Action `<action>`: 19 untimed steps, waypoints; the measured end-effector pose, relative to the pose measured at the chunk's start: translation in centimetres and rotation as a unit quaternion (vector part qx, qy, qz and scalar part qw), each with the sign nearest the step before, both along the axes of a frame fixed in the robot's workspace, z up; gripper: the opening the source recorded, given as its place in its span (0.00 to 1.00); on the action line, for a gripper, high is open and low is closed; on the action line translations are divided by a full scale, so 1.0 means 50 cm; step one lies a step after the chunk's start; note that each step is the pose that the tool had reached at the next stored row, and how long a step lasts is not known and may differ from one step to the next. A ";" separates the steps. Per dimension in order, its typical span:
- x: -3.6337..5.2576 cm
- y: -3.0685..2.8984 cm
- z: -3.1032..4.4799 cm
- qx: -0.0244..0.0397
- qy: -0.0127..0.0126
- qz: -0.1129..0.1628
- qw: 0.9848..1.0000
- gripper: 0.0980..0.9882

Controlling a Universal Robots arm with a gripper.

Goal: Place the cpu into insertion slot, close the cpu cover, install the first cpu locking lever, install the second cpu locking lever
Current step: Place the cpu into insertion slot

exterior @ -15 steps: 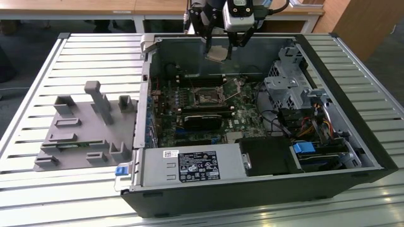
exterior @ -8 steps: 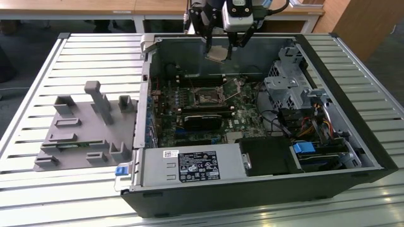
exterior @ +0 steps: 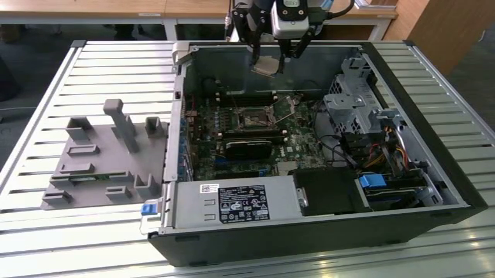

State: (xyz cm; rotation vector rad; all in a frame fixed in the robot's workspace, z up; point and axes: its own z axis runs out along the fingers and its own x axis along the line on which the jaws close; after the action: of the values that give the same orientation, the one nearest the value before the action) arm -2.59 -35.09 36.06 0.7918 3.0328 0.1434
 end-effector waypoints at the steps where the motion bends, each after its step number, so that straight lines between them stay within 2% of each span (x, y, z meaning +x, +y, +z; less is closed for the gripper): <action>1: 0.000 0.000 0.000 0.000 0.000 -0.002 1.000 0.50; 19: 0.000 0.000 -0.002 0.000 0.000 -0.034 0.999 0.50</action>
State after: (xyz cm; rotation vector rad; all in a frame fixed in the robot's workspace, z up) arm -2.59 -35.09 35.97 0.8929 3.0014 0.1429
